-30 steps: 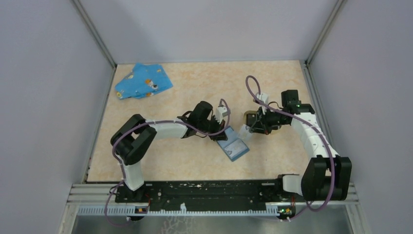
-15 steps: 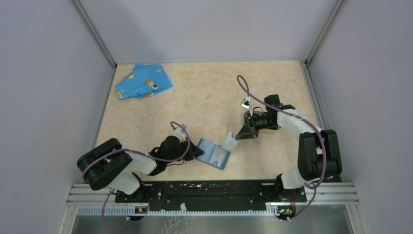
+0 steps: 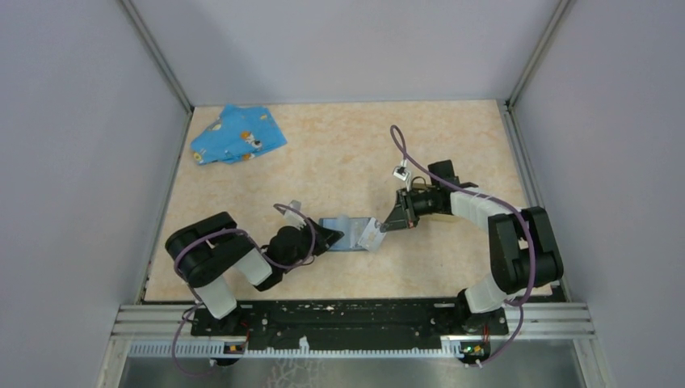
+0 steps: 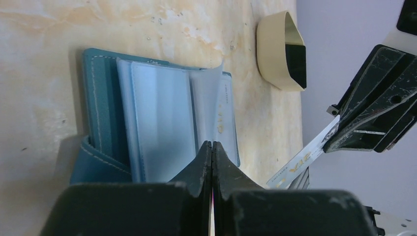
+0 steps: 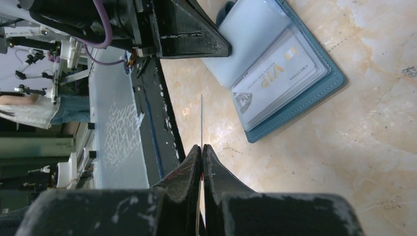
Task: Put the credit cards into the card holder
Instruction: Insert the credit card into the card holder.
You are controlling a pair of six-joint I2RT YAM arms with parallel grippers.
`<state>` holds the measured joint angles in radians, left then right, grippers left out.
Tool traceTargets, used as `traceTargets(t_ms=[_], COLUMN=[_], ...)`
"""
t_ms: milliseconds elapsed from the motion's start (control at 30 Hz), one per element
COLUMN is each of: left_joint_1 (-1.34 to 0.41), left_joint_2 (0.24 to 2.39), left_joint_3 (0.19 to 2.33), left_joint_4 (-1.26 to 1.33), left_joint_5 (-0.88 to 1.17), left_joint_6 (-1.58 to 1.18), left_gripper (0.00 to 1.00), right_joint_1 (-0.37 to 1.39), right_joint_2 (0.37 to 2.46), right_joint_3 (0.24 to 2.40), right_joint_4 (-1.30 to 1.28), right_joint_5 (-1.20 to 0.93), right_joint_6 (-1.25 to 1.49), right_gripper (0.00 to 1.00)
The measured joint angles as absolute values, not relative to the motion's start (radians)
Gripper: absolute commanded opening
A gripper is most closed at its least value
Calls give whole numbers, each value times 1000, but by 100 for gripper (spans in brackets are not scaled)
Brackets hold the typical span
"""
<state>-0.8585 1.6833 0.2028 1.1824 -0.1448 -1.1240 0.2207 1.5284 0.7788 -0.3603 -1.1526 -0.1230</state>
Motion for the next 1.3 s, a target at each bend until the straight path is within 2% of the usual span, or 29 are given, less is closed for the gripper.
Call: traceTargets(t_ms=[167,200,333,433,533,567,600,967,1300], left_joint_1=[-864,-864,-864,-864,-864,-864,-864,-864,-864], left_joint_2=[1747,1743,1670,1565,1448,1418,1390,1034,891], left_joint_3=[204,195,147,137,140,141,141,100,70], left_joint_4=[1296,1311,1306,1247,1152,1120,1089,834,759], left_joint_5=[-133,-133,-133,-139,-152,-158,-164,-268,-135], left_joint_6=[-1111,-1098,-1019,-950,-875,-854,-833,-646,-613], left_gripper=[1,6,31,62,83,94,98,99,99], right_joint_1=[221,221,221,221,221,221,221,222,300], right_joint_2=[1541,1553,1599,1604,1604,1604,1604,1578,1626], right_joint_3=[793,808,866,873,873,873,874,910,1082], right_joint_4=[-375,-398,-467,-500,-527,-532,-537,-598,-652], right_joint_5=[-1153,-1154,-1155,-1154,-1153,-1153,-1153,-1117,-1108], right_joint_6=[-140,-157,-236,-273,-298,-305,-312,-400,-422], right_gripper=[0,0,0,0,0,0,0,0,0])
